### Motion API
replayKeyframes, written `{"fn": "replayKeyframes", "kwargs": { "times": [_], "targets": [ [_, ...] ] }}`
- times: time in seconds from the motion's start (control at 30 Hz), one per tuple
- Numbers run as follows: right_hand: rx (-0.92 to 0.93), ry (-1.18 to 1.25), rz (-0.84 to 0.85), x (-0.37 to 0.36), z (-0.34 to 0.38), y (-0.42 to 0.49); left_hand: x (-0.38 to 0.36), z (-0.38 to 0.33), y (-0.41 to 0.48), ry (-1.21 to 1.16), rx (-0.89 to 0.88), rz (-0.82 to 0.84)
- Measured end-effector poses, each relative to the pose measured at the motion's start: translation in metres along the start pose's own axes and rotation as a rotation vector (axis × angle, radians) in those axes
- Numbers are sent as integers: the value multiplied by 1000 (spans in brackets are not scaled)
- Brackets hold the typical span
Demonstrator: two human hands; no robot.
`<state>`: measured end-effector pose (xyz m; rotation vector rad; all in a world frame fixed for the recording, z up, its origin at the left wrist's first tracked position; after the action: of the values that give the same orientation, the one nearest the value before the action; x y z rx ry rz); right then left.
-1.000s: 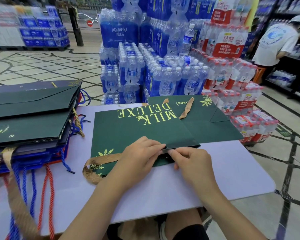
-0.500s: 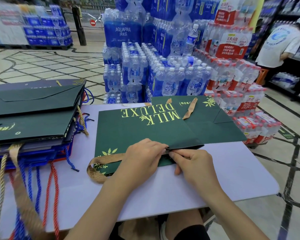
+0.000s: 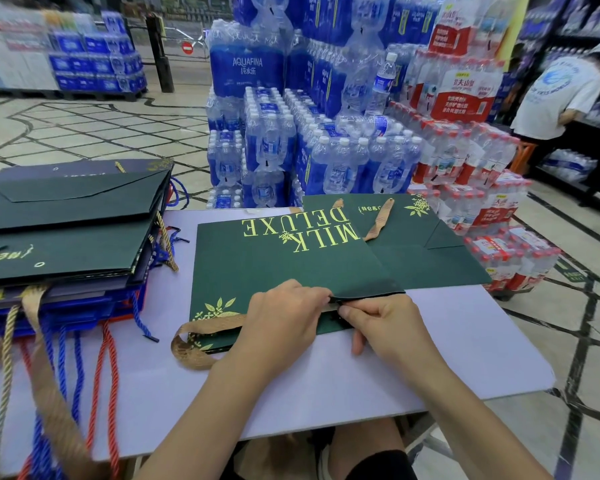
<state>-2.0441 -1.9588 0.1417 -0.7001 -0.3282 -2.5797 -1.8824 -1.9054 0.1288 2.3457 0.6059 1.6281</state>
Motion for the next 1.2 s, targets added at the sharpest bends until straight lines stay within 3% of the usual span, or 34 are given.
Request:
{"fn": "replayKeyframes", "kwargs": {
  "times": [0.17, 0.3, 0.4, 0.57, 0.7, 1.0, 1.2],
  "targets": [
    [-24, 29, 53, 3, 1, 3, -1, 2, 0, 10, 22, 2],
    [412, -639, -230, -9, -6, -7, 3, 0, 0, 5, 31, 54],
    [606, -847, -393, -13, -11, -10, 3, 1, 1, -33, 26, 18],
    [734, -779, -521, -9, -10, -7, -2, 6, 1, -73, -6, 64],
    [786, -735, -463, -5, -14, -1, 1, 8, 1, -91, -6, 75],
    [840, -852, -334, 3, -36, 4, -1, 12, 6, -239, 101, 269],
    [868, -777, -294, 2, -39, 0, 0, 1, 17, -89, 279, 285]
  ]
}}
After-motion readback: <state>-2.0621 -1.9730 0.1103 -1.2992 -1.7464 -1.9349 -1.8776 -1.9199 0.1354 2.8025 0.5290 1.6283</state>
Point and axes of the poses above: each hand's wrist, its own y-axis towards the middle knuckle, its own x-axis out of the back of the hand, z = x × y, the point moved 1 cm from there along y, towards the middle knuckle, and after that the axes turned 9 degrees about x, right-handed, at the moved point
